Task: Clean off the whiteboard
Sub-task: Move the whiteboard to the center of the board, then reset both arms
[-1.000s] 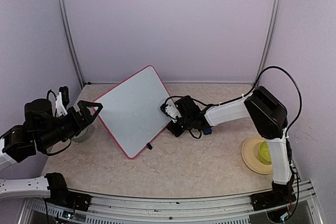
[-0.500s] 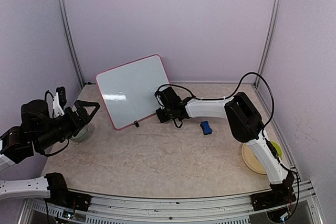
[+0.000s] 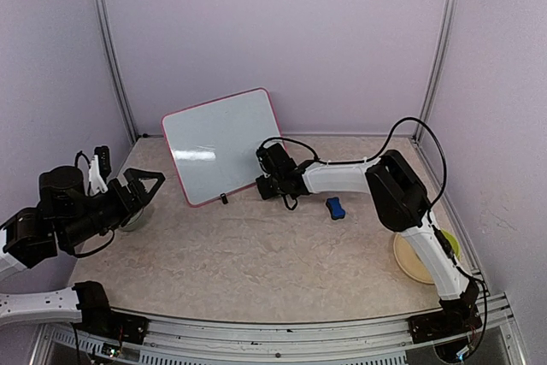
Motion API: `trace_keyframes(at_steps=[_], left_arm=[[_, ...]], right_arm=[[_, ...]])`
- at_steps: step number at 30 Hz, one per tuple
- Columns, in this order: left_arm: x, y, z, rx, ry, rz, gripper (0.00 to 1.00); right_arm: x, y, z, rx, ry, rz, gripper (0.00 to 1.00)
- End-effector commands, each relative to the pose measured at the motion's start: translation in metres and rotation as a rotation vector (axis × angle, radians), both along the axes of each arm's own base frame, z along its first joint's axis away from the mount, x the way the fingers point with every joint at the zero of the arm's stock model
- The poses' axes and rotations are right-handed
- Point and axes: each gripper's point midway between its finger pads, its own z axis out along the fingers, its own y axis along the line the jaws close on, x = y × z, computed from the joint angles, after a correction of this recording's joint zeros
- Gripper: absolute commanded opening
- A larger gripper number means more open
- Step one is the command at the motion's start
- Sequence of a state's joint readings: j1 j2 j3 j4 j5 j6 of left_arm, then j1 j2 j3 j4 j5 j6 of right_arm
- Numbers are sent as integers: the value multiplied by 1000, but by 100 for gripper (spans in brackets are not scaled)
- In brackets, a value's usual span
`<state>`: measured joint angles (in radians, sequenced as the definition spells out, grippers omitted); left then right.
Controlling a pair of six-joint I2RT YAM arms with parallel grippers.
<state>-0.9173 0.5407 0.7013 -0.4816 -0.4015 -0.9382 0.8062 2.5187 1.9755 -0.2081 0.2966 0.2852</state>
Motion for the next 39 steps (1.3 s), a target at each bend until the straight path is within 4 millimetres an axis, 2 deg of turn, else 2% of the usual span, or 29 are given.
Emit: trace_keyframes(at_steps=[1, 4, 9, 12, 15, 16, 17, 19, 22, 24, 29, 32, 34, 39], left_arm=[[0, 3, -5, 18, -2, 11, 99], [1, 5, -11, 38, 5, 22, 99], [4, 9, -26, 92, 14, 48, 99], [10, 10, -29, 156, -12, 62, 99], [22, 9, -34, 260, -32, 87, 99], [28, 8, -38, 305, -30, 92, 99], [34, 7, -42, 347, -34, 93, 99], [48, 8, -47, 392, -30, 97, 99], [70, 9, -50, 390, -44, 70, 99], [82, 9, -44, 368, -79, 50, 99], [104, 22, -33, 376, -128, 63, 99], [116, 36, -32, 344, -115, 78, 99], [121, 43, -28, 320, -117, 94, 99], [124, 50, 8, 317, -178, 135, 99]], right_arm=[[-3, -26, -2, -37, -2, -58, 27], [-14, -32, -2, -30, 3, -48, 38], [-31, -42, 17, -10, -11, -10, 58], [-46, -48, 40, 11, -11, 29, 71], [-64, -62, 72, 37, -33, 60, 81], [-73, -71, 79, 30, -35, 65, 83], [-79, -78, 99, 41, -58, 69, 86], [-89, -95, 119, 52, -64, 68, 90], [-104, -127, 147, 108, -56, 61, 99], [-112, -153, 168, 177, -61, 53, 100], [-121, -239, 222, 248, -175, -73, 100], [-128, -272, 248, 217, -246, -147, 100], [-131, -286, 257, 190, -262, -200, 100], [-143, -304, 259, 162, -255, -261, 100]])
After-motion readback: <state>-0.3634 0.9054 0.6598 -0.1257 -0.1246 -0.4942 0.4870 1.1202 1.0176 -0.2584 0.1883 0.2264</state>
